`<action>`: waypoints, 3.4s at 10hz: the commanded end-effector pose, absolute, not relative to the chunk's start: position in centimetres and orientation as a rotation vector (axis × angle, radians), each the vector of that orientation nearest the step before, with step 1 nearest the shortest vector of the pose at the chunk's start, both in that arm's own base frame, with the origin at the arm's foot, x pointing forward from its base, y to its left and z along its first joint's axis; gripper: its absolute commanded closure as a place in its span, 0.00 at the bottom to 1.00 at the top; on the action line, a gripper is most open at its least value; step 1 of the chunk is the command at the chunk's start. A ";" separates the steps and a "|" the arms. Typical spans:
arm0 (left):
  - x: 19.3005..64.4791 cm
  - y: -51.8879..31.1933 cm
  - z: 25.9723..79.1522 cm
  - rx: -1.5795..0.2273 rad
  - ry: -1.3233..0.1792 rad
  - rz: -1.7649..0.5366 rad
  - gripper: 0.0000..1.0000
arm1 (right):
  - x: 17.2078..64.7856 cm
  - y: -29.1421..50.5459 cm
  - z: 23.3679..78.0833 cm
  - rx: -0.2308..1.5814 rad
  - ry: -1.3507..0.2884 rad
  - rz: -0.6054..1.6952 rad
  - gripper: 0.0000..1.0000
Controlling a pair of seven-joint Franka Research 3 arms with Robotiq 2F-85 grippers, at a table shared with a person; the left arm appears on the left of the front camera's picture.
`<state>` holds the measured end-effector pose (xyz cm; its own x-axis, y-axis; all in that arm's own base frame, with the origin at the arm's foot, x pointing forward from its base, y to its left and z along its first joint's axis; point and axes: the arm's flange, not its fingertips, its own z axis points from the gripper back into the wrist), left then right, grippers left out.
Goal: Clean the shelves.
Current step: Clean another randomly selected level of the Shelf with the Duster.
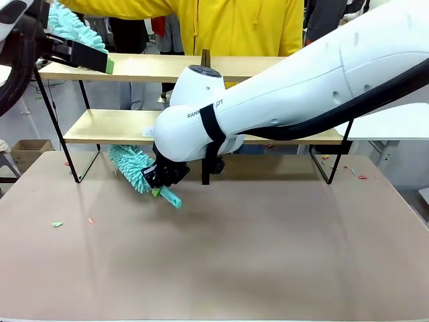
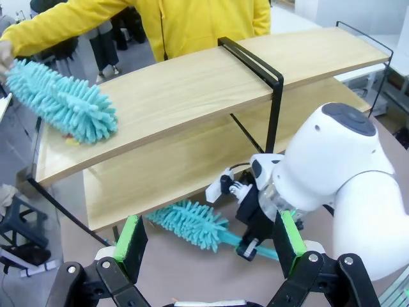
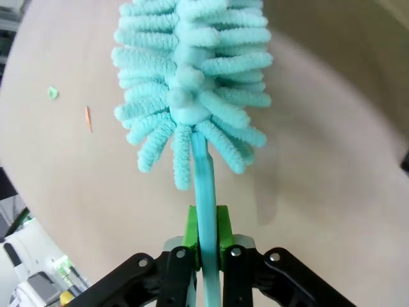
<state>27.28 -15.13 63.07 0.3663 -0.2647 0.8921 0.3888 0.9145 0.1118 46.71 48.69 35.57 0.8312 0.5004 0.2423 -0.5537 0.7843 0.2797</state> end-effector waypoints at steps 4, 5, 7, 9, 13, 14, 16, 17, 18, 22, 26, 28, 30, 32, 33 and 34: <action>27.3 -15.1 63.1 -0.126 -1.122 -0.419 0.00 | 46.9 50.1 35.1 0.339 -0.086 0.670 0.88; 27.3 -15.1 63.1 -0.126 -1.122 -0.419 0.00 | 46.4 49.1 35.5 0.370 -0.059 0.710 0.88; 27.3 -15.1 63.1 -0.126 -1.122 -0.419 0.00 | 45.3 47.1 34.9 0.422 0.083 0.895 0.88; 27.3 -15.1 63.1 -0.126 -1.122 -0.419 0.00 | 43.0 44.6 35.8 0.441 0.192 1.149 0.88; 27.3 -15.1 63.1 -0.126 -1.122 -0.419 0.00 | 42.2 39.9 37.6 0.522 0.067 1.106 0.88; 27.3 -15.1 63.1 -0.126 -1.122 -0.419 0.00 | 42.1 39.2 37.7 0.566 0.048 1.109 0.88; 27.3 -15.1 63.1 -0.126 -1.122 -0.419 0.00 | 41.7 37.2 38.5 0.716 0.031 1.136 0.88; 27.3 -15.1 63.1 -0.126 -1.122 -0.419 0.00 | 41.1 36.0 39.1 0.692 0.029 1.136 0.88; 27.3 -15.1 63.1 -0.126 -1.122 -0.419 0.00 | 40.0 34.6 40.0 0.732 0.015 1.192 0.88; 27.3 -15.1 63.1 -0.126 -1.122 -0.419 0.00 | 32.5 21.2 43.7 0.493 -0.033 1.258 0.88; 27.3 -15.1 63.1 -0.126 -1.122 -0.419 0.00 | 30.6 16.6 43.9 0.489 -0.072 1.116 0.88; 27.3 -15.1 63.1 -0.126 -1.122 -0.419 0.00 | 30.6 16.6 43.9 0.489 -0.072 1.116 0.88; 27.3 -15.1 63.1 -0.126 -1.122 -0.419 0.00 | 29.2 16.0 44.2 0.464 -0.077 1.081 0.88; 27.3 -15.1 63.1 -0.126 -1.122 -0.419 0.00 | 31.3 8.4 48.5 0.558 -0.267 0.997 0.88; 27.3 -15.1 63.1 -0.126 -1.122 -0.419 0.00 | 31.3 2.9 50.7 0.613 -0.362 0.954 0.88; 27.3 -15.1 63.1 -0.126 -1.122 -0.419 0.00 | 30.2 -2.7 53.5 0.627 -0.470 0.893 0.88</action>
<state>27.25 -15.16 63.09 0.3654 -0.2653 0.8923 0.3893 0.9142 0.1124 30.61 2.18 50.96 0.5726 0.6187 0.5379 -0.8182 0.4732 0.3266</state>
